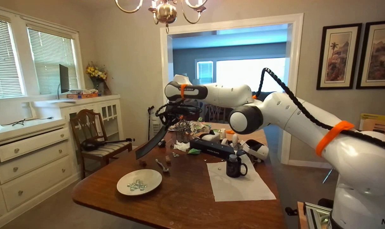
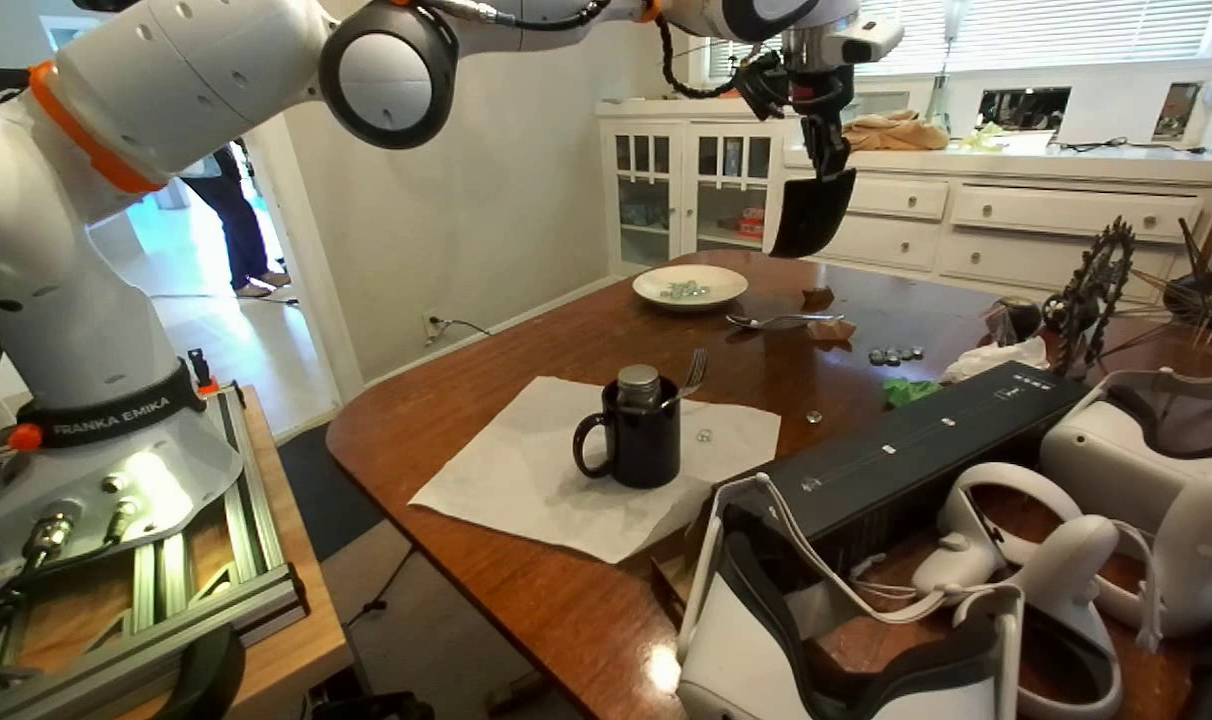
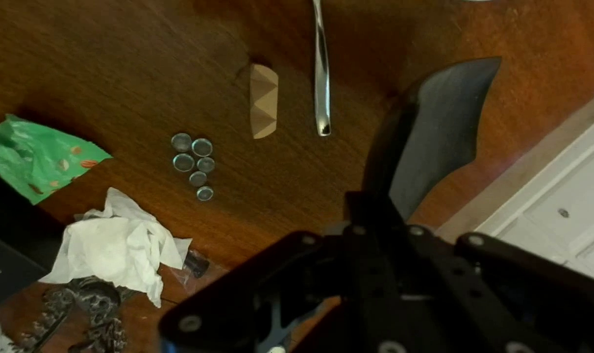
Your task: Pick up the black plate and pour it's contents in the bowl
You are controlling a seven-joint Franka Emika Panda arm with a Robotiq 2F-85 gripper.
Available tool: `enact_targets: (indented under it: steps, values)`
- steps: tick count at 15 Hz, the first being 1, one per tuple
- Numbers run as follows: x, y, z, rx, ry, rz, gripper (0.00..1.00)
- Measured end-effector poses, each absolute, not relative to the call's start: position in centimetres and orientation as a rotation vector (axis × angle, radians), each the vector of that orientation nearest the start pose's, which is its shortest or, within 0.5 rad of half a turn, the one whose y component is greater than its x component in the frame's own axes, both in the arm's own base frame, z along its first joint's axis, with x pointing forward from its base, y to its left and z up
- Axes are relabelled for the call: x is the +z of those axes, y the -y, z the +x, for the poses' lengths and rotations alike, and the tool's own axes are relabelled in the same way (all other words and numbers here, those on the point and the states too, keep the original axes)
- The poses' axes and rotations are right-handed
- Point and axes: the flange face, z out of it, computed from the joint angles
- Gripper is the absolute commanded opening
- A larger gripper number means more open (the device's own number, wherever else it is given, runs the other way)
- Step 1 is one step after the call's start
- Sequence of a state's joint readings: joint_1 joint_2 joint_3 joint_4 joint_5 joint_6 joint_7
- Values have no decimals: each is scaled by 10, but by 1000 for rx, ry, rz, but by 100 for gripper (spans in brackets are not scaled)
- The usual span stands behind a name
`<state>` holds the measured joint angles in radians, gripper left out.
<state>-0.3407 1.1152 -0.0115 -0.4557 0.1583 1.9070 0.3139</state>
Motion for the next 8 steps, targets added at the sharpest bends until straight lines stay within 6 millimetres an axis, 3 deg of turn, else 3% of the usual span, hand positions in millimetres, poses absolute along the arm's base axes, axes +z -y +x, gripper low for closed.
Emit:
enact_targets:
  steps: [8]
  values:
    - [352,290,795,-709,-1090,-2414,2]
